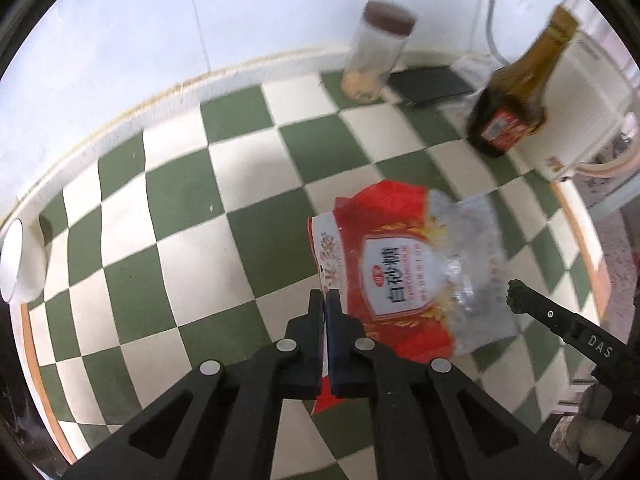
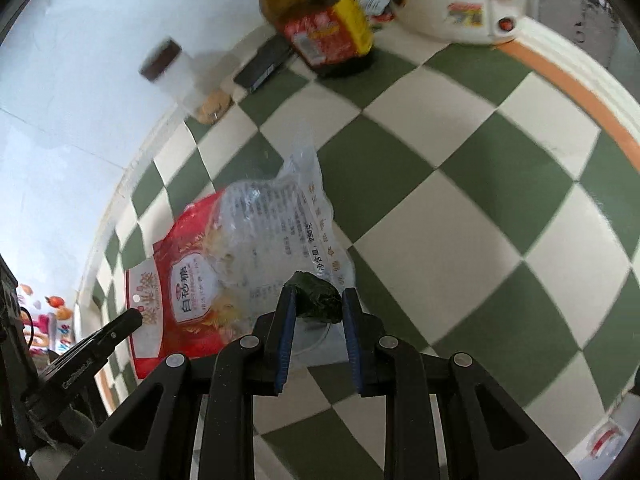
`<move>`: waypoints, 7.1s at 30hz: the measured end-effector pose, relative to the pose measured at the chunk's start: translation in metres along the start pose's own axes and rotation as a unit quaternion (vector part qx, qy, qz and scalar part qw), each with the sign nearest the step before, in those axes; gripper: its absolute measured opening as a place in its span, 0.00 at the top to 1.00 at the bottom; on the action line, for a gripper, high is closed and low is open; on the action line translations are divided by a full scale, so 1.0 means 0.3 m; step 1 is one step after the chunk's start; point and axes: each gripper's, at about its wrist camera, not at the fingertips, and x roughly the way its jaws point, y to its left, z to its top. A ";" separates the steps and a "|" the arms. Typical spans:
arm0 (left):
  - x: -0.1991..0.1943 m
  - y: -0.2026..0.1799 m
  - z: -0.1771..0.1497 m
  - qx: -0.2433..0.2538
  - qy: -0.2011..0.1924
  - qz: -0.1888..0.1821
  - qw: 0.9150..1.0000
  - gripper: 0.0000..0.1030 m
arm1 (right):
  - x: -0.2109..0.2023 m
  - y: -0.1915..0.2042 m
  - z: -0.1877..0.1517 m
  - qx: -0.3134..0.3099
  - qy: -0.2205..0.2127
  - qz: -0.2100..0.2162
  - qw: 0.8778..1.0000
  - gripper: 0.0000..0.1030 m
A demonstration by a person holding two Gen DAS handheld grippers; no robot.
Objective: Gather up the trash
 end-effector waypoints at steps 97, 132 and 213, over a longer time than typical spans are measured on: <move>0.289 -1.686 -1.455 0.522 0.083 -0.127 0.839 0.00 | -0.562 -1.684 -1.666 0.426 -0.097 -0.294 0.850 0.00; -1.055 -0.946 -1.138 0.497 0.018 -0.320 0.806 0.00 | -1.630 -0.216 -1.771 0.332 -0.281 -0.258 0.862 0.00; -1.072 -0.969 -1.269 0.482 0.067 -0.314 0.815 0.00 | -1.632 -0.268 -1.843 0.334 -0.261 -0.209 0.881 0.00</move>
